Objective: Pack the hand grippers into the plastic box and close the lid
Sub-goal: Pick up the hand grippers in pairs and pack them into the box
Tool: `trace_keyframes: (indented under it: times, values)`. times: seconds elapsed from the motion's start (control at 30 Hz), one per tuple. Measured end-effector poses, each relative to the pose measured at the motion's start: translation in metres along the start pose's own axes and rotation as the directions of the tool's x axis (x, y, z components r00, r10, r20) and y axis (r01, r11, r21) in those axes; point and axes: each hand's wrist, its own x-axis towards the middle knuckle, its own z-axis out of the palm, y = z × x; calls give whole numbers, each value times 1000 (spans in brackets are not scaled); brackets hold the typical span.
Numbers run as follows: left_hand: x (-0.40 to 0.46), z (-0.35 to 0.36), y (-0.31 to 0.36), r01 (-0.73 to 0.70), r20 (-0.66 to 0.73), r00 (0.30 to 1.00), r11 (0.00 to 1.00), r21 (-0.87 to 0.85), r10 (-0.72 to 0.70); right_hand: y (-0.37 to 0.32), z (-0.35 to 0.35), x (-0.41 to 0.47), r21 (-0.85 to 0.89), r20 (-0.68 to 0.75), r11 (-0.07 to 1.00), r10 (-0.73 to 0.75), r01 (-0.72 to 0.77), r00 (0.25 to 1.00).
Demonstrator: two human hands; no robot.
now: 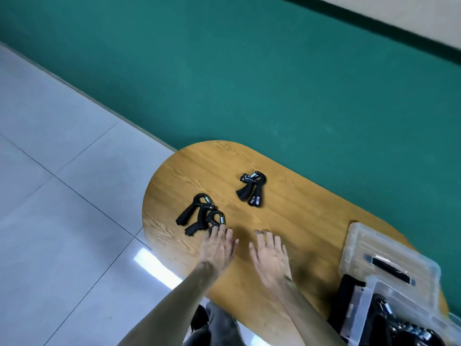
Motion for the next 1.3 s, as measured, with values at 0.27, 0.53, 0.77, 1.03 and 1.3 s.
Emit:
trace_keyframes:
  times: [0.27, 0.53, 0.77, 1.03, 1.3]
  values:
    - [73, 42, -58, 63, -25, 998, 997, 34, -62, 10, 23, 100, -36, 11, 999, 31, -30, 999]
    - [145, 74, -93, 219, -129, 960, 954, -203, -248, 10, 34, 213, 126, -47, 980, 158, -151, 986]
    - [166, 105, -99, 249, -168, 937, 922, -295, -307, 10, 65, 267, 118, -57, 974, 199, -191, 978]
    - [166, 108, -102, 240, -194, 929, 914, -328, -314, -5, 75, 269, 203, -124, 955, 245, -217, 962]
    - [164, 94, -107, 230, -108, 957, 932, -280, -269, 0, 79, 252, 254, -196, 952, 223, -171, 955]
